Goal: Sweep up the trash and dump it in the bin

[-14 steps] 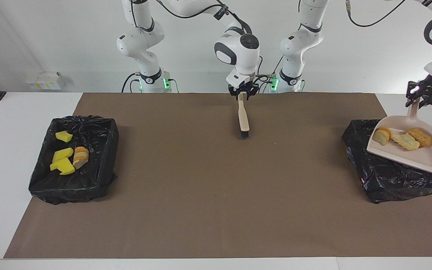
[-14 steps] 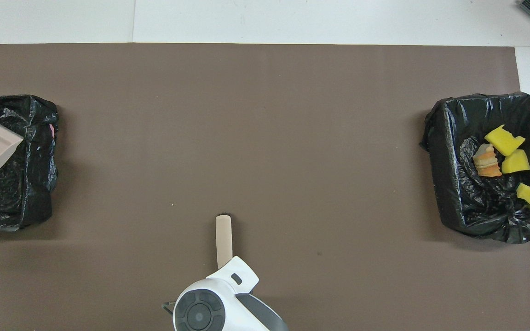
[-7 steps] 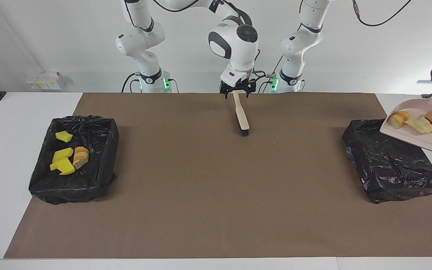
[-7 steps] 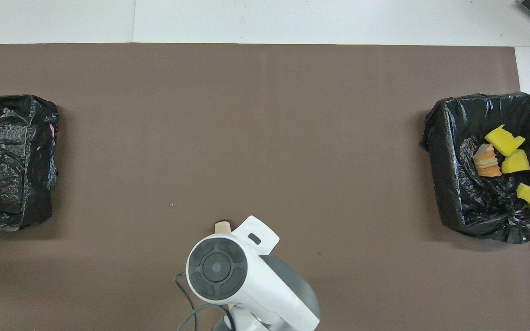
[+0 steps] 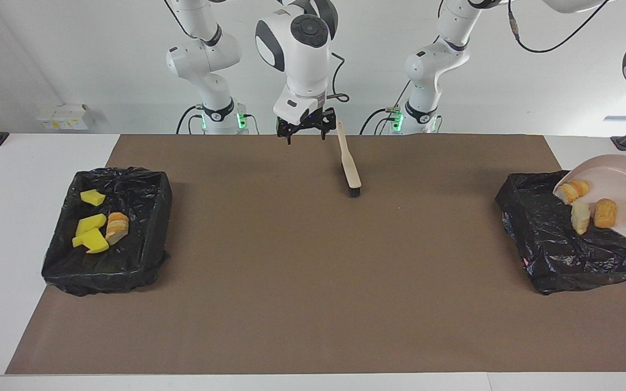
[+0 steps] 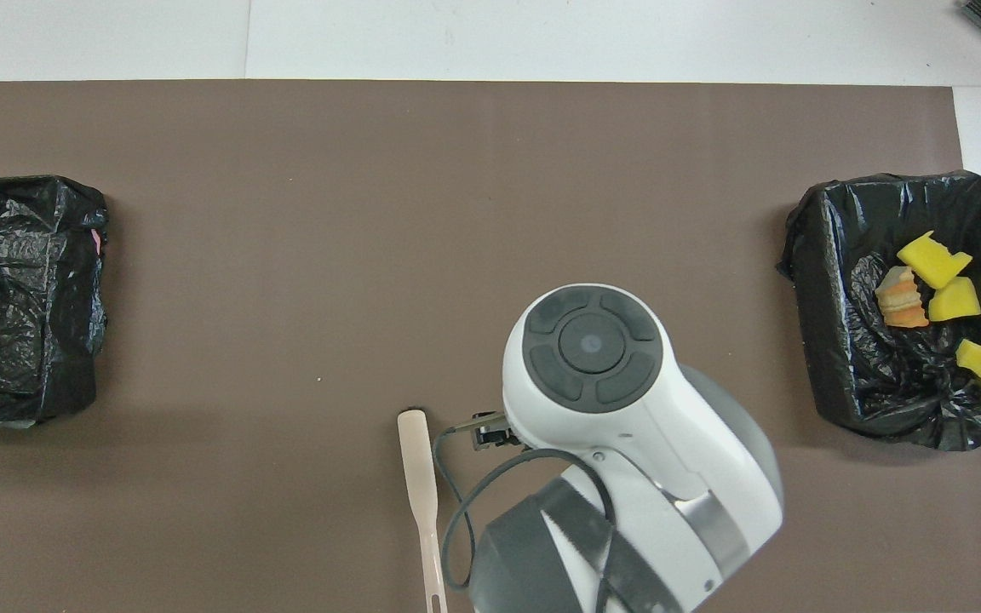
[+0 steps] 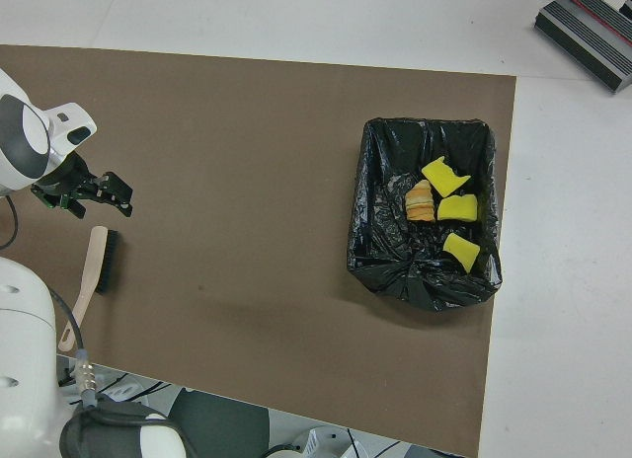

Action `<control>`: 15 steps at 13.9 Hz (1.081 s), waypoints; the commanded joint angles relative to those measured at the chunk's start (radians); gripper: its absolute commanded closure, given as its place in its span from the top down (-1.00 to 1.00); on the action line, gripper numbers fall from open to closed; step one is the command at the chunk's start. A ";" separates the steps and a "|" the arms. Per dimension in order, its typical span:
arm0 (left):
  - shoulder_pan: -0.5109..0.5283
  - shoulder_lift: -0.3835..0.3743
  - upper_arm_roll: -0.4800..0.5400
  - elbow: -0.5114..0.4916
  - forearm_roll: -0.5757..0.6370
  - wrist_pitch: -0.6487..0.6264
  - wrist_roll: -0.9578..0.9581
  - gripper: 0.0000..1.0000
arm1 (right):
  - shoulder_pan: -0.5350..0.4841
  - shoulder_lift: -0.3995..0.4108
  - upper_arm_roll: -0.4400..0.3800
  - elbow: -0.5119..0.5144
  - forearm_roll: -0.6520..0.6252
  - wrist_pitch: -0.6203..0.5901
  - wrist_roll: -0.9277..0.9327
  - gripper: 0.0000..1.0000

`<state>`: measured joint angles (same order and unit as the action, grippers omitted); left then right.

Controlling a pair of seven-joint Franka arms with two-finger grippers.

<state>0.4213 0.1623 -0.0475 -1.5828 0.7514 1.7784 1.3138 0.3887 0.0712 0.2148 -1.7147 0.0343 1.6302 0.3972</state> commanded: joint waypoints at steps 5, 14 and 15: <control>-0.079 0.039 0.014 0.081 0.160 0.013 0.088 -1.00 | -0.250 -0.036 0.008 0.037 -0.033 -0.047 -0.313 1.00; -0.082 -0.006 0.011 0.167 -0.234 -0.072 -0.034 -1.00 | -0.419 -0.027 -0.126 0.112 -0.034 -0.009 -0.458 1.00; -0.084 -0.018 0.003 0.165 -0.283 -0.089 -0.135 -1.00 | -0.435 -0.022 -0.139 0.116 -0.043 0.006 -0.474 1.00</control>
<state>0.3491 0.1757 -0.0352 -1.4279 0.5438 1.7361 1.3053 -0.0154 0.0375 0.0980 -1.6146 0.0070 1.6157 -0.0265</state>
